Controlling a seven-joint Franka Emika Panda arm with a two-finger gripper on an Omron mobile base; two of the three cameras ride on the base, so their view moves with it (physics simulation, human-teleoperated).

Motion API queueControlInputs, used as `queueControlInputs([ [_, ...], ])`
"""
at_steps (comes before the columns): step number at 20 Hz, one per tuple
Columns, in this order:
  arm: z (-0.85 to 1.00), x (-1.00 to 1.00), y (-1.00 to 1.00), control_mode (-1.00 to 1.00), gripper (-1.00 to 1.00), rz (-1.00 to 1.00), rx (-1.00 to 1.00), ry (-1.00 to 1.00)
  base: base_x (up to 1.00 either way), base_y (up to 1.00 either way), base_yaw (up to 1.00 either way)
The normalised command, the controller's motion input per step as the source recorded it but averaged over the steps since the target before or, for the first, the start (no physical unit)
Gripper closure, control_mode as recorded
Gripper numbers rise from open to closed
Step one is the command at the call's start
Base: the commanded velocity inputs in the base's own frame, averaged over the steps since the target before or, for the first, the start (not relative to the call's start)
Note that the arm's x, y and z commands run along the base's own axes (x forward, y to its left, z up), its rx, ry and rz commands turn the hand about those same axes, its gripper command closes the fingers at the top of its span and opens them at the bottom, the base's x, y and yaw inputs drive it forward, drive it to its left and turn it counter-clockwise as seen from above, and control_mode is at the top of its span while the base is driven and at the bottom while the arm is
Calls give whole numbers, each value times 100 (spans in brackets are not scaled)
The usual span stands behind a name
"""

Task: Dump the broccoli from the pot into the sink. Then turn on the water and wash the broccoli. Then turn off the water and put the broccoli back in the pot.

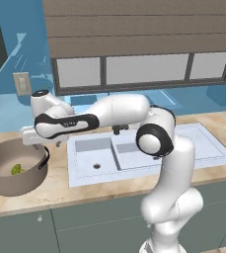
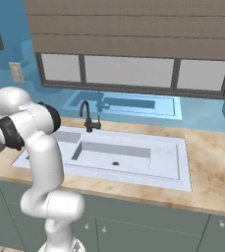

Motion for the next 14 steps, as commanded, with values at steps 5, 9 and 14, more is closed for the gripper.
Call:
queueControlInputs([
  [5,-20,18,15,-100,-100,-3,0,0,0,0,0],
  [9,-21,18,11,-100,-100,-2,0,0,0,0,0],
  [14,-23,11,3,-100,-100,-1,0,0,0,0,0],
])
